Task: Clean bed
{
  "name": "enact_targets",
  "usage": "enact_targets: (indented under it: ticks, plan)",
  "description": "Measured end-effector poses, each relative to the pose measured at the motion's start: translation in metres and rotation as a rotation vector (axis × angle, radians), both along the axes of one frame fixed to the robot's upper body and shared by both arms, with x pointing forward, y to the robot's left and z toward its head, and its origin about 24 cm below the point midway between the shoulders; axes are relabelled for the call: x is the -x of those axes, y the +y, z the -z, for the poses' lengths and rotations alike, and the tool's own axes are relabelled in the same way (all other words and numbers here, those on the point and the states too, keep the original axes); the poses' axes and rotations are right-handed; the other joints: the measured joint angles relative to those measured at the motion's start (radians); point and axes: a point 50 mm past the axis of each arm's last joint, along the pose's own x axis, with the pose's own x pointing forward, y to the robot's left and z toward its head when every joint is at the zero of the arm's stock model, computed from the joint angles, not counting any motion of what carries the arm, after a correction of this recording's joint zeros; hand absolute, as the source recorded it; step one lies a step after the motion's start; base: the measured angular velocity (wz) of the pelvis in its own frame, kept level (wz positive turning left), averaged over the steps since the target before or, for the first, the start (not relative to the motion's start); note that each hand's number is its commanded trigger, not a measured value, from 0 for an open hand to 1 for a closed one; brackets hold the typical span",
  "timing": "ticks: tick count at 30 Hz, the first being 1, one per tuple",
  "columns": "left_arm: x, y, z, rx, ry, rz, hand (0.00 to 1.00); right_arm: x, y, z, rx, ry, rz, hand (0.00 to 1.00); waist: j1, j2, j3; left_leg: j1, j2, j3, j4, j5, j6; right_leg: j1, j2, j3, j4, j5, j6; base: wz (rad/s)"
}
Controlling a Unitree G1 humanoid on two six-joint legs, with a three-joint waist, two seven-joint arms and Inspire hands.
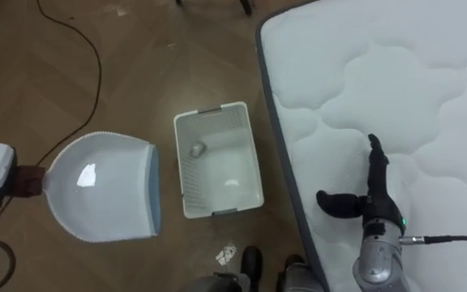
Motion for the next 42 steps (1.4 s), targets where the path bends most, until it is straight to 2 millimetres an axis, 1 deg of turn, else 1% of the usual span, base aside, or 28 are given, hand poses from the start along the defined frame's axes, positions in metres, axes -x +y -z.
enact_targets:
  ticks: [1, 2, 4, 6, 7, 8, 10, 13, 15, 16, 20, 22, 24, 26, 27, 29, 30, 31, 32, 33, 34, 35, 36, 37, 38, 39, 40, 42]
  plan:
    - [0.0, 0.001, 0.0, -0.003, 0.001, -0.001, 1.0, 0.0, 0.0, -0.002, 0.01, -0.013, 0.002, 0.0, 0.0, 0.015, 0.0003, -0.002, 0.0, 0.007, 0.005, 0.0, 0.0, -0.005, -0.001, 0.002, 0.005, 0.0, 0.0, -0.08]
    - [0.001, 0.002, 0.0, -0.006, 0.003, -0.002, 1.0, -0.001, 0.0, -0.003, 0.013, -0.019, 0.002, 0.0, 0.0, 0.021, 0.0003, -0.003, 0.0, 0.012, 0.008, 0.0, 0.001, -0.007, -0.001, 0.003, 0.007, 0.0, 0.001, -0.14]
    - [0.002, 0.008, -0.004, -0.026, 0.005, -0.009, 1.0, -0.002, 0.002, -0.008, 0.013, -0.042, -0.006, 0.0, -0.006, 0.043, 0.0004, -0.004, 0.0, 0.028, 0.006, 0.003, 0.005, -0.012, -0.004, 0.004, 0.019, -0.003, 0.002, -0.11]
    - [0.002, 0.013, -0.008, -0.045, 0.003, -0.012, 1.0, -0.003, 0.002, -0.009, 0.014, -0.049, -0.008, 0.0, -0.008, 0.054, 0.0, -0.001, 0.001, 0.036, 0.0, 0.0, 0.0, -0.013, -0.007, 0.006, 0.022, -0.004, 0.003, -0.11]
    - [0.003, 0.016, -0.01, -0.055, 0.004, -0.017, 1.0, -0.004, 0.001, -0.011, 0.013, -0.053, -0.011, 0.0, -0.007, 0.057, -0.0015, 0.002, 0.0, 0.046, -0.003, 0.0, 0.0, -0.021, -0.008, 0.017, 0.032, -0.004, 0.004, -0.17]
    - [0.004, 0.018, -0.011, -0.06, 0.007, -0.021, 1.0, -0.005, 0.001, -0.012, 0.012, -0.055, -0.014, 0.0, -0.006, 0.059, -0.0013, 0.003, 0.0, 0.051, -0.003, 0.0, 0.0, -0.024, -0.008, 0.024, 0.038, -0.005, 0.004, -0.17]
    - [0.008, 0.023, -0.009, -0.067, 0.025, -0.039, 1.0, -0.005, -0.001, -0.012, 0.012, -0.054, -0.016, 0.0, -0.009, 0.072, -0.0008, 0.012, 0.0, 0.059, -0.005, 0.0, 0.001, -0.023, -0.007, 0.036, 0.043, -0.006, 0.004, -0.12]
    - [0.013, 0.026, -0.005, -0.071, 0.046, -0.054, 1.0, -0.006, -0.001, -0.013, 0.01, -0.053, -0.024, 0.0, -0.01, 0.08, -0.0006, 0.023, 0.0, 0.068, -0.009, 0.0, 0.001, -0.022, -0.003, 0.056, 0.055, -0.011, 0.003, -0.07]
    - [0.015, 0.026, -0.003, -0.068, 0.053, -0.058, 1.0, -0.006, -0.001, -0.013, 0.015, -0.053, -0.028, 0.0, -0.012, 0.087, 0.0008, 0.028, 0.001, 0.071, -0.009, 0.0, 0.001, -0.019, -0.004, 0.058, 0.058, -0.013, 0.003, 0.0]
    - [0.016, 0.026, -0.002, -0.064, 0.056, -0.063, 1.0, -0.007, -0.001, -0.013, 0.015, -0.052, -0.033, 0.0, -0.014, 0.09, 0.0001, 0.032, 0.001, 0.073, -0.009, 0.0, 0.001, -0.017, -0.004, 0.061, 0.061, -0.015, 0.003, 0.0]
    - [0.018, 0.029, -0.002, -0.026, 0.043, -0.099, 1.0, -0.009, -0.001, -0.013, 0.018, -0.046, -0.054, 0.0, -0.024, 0.092, -0.0007, 0.038, 0.0, 0.078, -0.009, 0.0, 0.002, -0.018, -0.004, 0.07, 0.071, -0.016, 0.003, -0.03]
    - [0.019, 0.03, -0.001, 0.029, 0.022, -0.137, 1.0, -0.009, 0.0, -0.013, 0.013, -0.048, -0.063, 0.0, -0.033, 0.092, -0.0007, 0.039, 0.0, 0.078, -0.009, 0.007, 0.013, -0.018, -0.003, 0.072, 0.073, -0.016, 0.003, 0.0]
    - [0.019, 0.029, 0.001, 0.07, 0.012, -0.156, 1.0, -0.009, 0.0, -0.012, 0.013, -0.045, -0.064, 0.0, -0.034, 0.092, -0.0007, 0.04, 0.0, 0.082, -0.008, 0.007, 0.016, -0.018, -0.003, 0.075, 0.076, -0.016, 0.003, -0.03]
    - [0.02, 0.028, 0.004, 0.105, 0.007, -0.166, 1.0, -0.009, 0.0, -0.012, 0.006, -0.044, -0.061, 0.0, -0.033, 0.089, 0.0013, 0.046, 0.001, 0.092, -0.009, 0.008, 0.028, -0.018, -0.003, 0.082, 0.085, -0.017, 0.004, -0.1]
    - [0.021, 0.028, 0.004, 0.126, -0.004, -0.167, 1.0, -0.008, 0.0, -0.011, 0.004, -0.044, -0.061, 0.0, -0.033, 0.086, 0.0021, 0.051, 0.001, 0.095, -0.007, 0.007, 0.034, -0.015, -0.003, 0.085, 0.089, -0.018, 0.004, -0.07]
    - [0.02, 0.025, 0.005, 0.157, -0.036, -0.168, 1.0, -0.009, -0.001, -0.01, 0.004, -0.038, -0.056, 0.0, -0.034, 0.077, 0.005, 0.064, 0.0, 0.094, -0.007, 0.004, 0.038, -0.001, -0.002, 0.085, 0.087, -0.019, 0.005, -0.06]
    - [0.018, 0.021, 0.006, 0.174, -0.057, -0.163, 1.0, -0.006, -0.002, -0.006, 0.0, -0.021, -0.053, 0.0, -0.031, 0.063, 0.0023, 0.074, 0.0, 0.094, -0.008, 0.0, 0.045, 0.006, 0.0, 0.089, 0.088, -0.021, 0.005, -0.09]
    - [0.017, 0.016, 0.009, 0.189, -0.073, -0.158, 1.0, -0.005, 0.0, -0.004, -0.006, -0.01, -0.061, 0.0, -0.03, 0.046, 0.0021, 0.079, 0.0, 0.095, -0.008, -0.001, 0.046, 0.009, 0.002, 0.094, 0.088, -0.023, 0.005, -0.08]
    - [0.017, 0.014, 0.01, 0.198, -0.078, -0.157, 1.0, -0.005, 0.0, -0.004, -0.009, -0.007, -0.063, 0.0, -0.029, 0.037, 0.0024, 0.079, 0.001, 0.095, -0.007, -0.001, 0.046, 0.009, 0.003, 0.096, 0.089, -0.024, 0.005, -0.05]
    - [0.016, 0.01, 0.012, 0.214, -0.084, -0.147, 1.0, -0.003, 0.001, -0.002, -0.013, 0.008, -0.07, 0.0, -0.022, 0.013, 0.0017, 0.078, 0.003, 0.097, -0.001, -0.002, 0.048, 0.009, 0.008, 0.102, 0.09, -0.025, 0.005, -0.06]
    - [0.015, 0.004, 0.016, 0.237, -0.087, -0.137, 1.0, 0.001, 0.0, 0.002, -0.015, 0.033, -0.068, 0.0, -0.016, -0.008, -0.0027, 0.082, 0.008, 0.097, 0.005, -0.004, 0.053, 0.018, 0.018, 0.111, 0.086, -0.025, 0.005, -0.08]
    - [0.015, 0.0, 0.018, 0.25, -0.089, -0.132, 1.0, 0.005, 0.0, 0.005, -0.022, 0.046, -0.061, 0.0, -0.016, -0.021, -0.0062, 0.088, 0.011, 0.101, 0.005, -0.003, 0.057, 0.024, 0.021, 0.114, 0.082, -0.025, 0.004, -0.1]
    - [0.015, -0.008, 0.023, 0.275, -0.093, -0.124, 1.0, 0.012, -0.001, 0.011, -0.04, 0.073, -0.048, 0.0, -0.005, -0.042, -0.0121, 0.107, 0.021, 0.106, 0.003, -0.005, 0.074, 0.046, 0.033, 0.118, 0.063, -0.022, 0.003, -0.2]
    - [0.017, -0.014, 0.028, 0.293, -0.1, -0.114, 1.0, 0.019, -0.001, 0.016, -0.059, 0.101, -0.039, 0.0, 0.004, -0.058, -0.0166, 0.127, 0.035, 0.107, 0.0, -0.012, 0.1, 0.074, 0.049, 0.13, 0.039, -0.015, 0.001, -0.23]
    - [0.017, -0.015, 0.029, 0.3, -0.102, -0.108, 1.0, 0.021, 0.0, 0.018, -0.068, 0.112, -0.035, 0.0, 0.009, -0.066, -0.0175, 0.137, 0.04, 0.106, 0.0, -0.015, 0.107, 0.087, 0.055, 0.135, 0.03, -0.012, 0.0, -0.29]
    - [0.018, -0.019, 0.031, 0.308, -0.102, -0.093, 1.0, 0.026, 0.0, 0.022, -0.093, 0.133, -0.018, 0.0, 0.019, -0.084, -0.0212, 0.159, 0.049, 0.106, -0.001, -0.021, 0.117, 0.11, 0.069, 0.141, 0.009, -0.006, -0.002, -0.21]
    - [0.017, -0.024, 0.033, 0.316, -0.106, -0.08, 1.0, 0.03, -0.001, 0.025, -0.115, 0.143, 0.003, 0.0, 0.022, -0.092, -0.0255, 0.177, 0.058, 0.105, -0.004, -0.024, 0.121, 0.136, 0.08, 0.146, -0.014, 0.004, -0.003, -0.21]
    - [0.014, -0.03, 0.031, 0.335, -0.126, -0.053, 1.0, 0.031, -0.002, 0.027, -0.13, 0.152, 0.019, 0.0, 0.023, -0.095, -0.0273, 0.196, 0.072, 0.106, -0.004, -0.03, 0.125, 0.169, 0.094, 0.15, -0.051, 0.022, -0.002, -0.12]
